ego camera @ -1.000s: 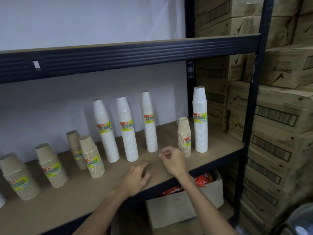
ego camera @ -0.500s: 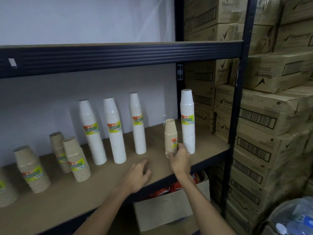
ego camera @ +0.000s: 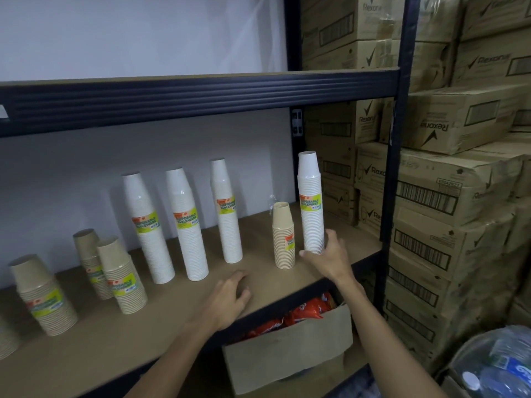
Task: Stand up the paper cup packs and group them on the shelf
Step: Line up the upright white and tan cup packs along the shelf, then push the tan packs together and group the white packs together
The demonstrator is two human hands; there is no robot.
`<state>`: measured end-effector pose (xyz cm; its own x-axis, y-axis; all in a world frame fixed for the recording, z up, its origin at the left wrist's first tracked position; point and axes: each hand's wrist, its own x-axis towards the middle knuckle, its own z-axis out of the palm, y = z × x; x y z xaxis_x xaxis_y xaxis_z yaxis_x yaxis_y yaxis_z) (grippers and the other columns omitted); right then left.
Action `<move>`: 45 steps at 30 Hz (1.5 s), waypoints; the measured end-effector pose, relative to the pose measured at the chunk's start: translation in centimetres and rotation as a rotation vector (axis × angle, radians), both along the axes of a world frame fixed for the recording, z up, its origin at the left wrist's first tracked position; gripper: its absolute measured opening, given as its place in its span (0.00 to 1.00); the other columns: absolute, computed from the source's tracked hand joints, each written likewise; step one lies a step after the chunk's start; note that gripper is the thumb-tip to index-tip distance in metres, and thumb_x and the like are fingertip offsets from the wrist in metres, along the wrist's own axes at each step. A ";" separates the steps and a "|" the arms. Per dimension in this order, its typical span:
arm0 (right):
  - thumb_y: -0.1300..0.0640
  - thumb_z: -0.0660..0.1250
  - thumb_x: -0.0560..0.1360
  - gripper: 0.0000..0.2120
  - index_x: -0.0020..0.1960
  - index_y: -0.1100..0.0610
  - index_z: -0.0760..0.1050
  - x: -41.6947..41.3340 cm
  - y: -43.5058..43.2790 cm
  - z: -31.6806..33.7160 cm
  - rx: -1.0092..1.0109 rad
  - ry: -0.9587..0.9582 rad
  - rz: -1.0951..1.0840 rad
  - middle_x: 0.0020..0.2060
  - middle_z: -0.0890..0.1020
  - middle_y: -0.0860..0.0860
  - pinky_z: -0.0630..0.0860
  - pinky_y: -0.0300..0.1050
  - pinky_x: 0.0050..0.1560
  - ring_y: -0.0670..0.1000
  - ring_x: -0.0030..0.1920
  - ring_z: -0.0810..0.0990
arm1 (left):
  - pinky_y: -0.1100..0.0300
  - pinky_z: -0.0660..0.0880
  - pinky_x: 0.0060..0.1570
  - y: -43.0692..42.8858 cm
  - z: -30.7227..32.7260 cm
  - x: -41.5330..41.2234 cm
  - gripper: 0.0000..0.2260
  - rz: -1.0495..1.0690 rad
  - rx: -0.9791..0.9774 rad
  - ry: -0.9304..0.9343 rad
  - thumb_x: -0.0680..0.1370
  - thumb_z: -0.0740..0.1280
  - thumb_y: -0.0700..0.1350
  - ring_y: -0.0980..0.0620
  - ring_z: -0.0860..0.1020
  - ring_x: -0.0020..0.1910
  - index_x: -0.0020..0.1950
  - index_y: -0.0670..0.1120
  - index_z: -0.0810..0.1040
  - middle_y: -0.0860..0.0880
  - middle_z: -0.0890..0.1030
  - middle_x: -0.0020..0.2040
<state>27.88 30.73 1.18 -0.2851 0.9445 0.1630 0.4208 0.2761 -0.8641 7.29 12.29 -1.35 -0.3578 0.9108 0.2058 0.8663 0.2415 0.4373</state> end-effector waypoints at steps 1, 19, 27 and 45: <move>0.48 0.79 0.66 0.42 0.72 0.53 0.61 -0.4 0.4 -0.1 0.000 -0.023 0.022 0.65 0.70 0.56 0.73 0.59 0.64 0.58 0.66 0.71 | 0.59 0.69 0.62 0.1 0.0 -0.1 0.21 -0.003 0.005 0.001 0.79 0.59 0.54 0.51 0.74 0.62 0.72 0.55 0.67 0.51 0.76 0.67; 0.48 0.77 0.69 0.37 0.72 0.54 0.66 -0.2 3.6 -0.8 -0.020 -0.032 0.276 0.64 0.75 0.47 0.72 0.51 0.65 0.50 0.65 0.74 | 0.56 0.71 0.63 0.4 -0.9 -0.8 0.20 0.004 0.049 0.007 0.79 0.60 0.53 0.51 0.75 0.63 0.70 0.55 0.70 0.52 0.77 0.66; 0.42 0.78 0.64 0.46 0.75 0.51 0.61 -0.3 2.8 -1.9 -0.017 0.017 0.105 0.68 0.74 0.51 0.74 0.60 0.65 0.55 0.67 0.74 | 0.58 0.71 0.61 0.0 -1.1 -0.8 0.18 0.002 0.054 -0.026 0.80 0.60 0.51 0.53 0.74 0.61 0.70 0.51 0.71 0.51 0.77 0.64; 0.55 0.69 0.75 0.10 0.56 0.54 0.78 -15.4 -22.7 -2.0 0.230 0.056 0.626 0.48 0.83 0.48 0.76 0.34 0.50 0.44 0.47 0.81 | 0.66 0.68 0.60 -18.9 0.5 -6.0 0.14 0.007 0.143 0.068 0.80 0.58 0.50 0.59 0.76 0.58 0.61 0.49 0.78 0.55 0.80 0.58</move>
